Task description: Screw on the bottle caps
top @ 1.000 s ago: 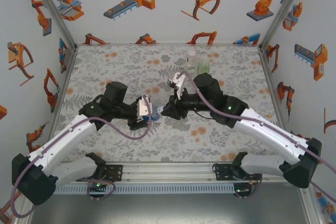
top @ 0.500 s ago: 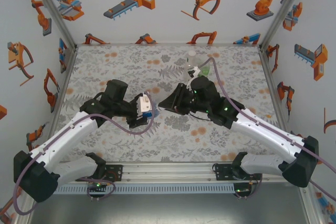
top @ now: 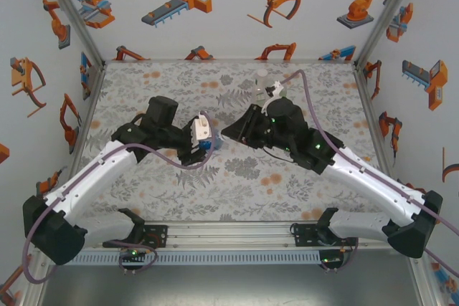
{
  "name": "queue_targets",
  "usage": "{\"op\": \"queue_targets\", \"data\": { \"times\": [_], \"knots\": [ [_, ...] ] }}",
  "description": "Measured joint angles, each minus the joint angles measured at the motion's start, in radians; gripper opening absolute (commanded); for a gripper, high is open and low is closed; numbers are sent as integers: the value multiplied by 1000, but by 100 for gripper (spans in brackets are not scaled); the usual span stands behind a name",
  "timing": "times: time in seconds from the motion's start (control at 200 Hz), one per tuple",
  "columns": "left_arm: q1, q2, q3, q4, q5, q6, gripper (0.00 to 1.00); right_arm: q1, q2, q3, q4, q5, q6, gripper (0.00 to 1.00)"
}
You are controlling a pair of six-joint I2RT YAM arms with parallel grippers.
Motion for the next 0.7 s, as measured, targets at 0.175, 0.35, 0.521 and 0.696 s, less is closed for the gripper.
{"op": "queue_targets", "data": {
  "times": [0.175,0.35,0.521,0.696],
  "knots": [
    [-1,28,4,24,28,-49,0,0,23,44,-50,39,-50,11],
    [-1,30,-20,72,56,-49,0,0,51,104,-119,40,-107,31],
    [-6,30,-54,114,92,-36,0,1,64,117,-148,36,-142,44],
    [-21,17,-59,124,123,-11,0,1,67,122,-151,36,-169,50]
  ]
}}
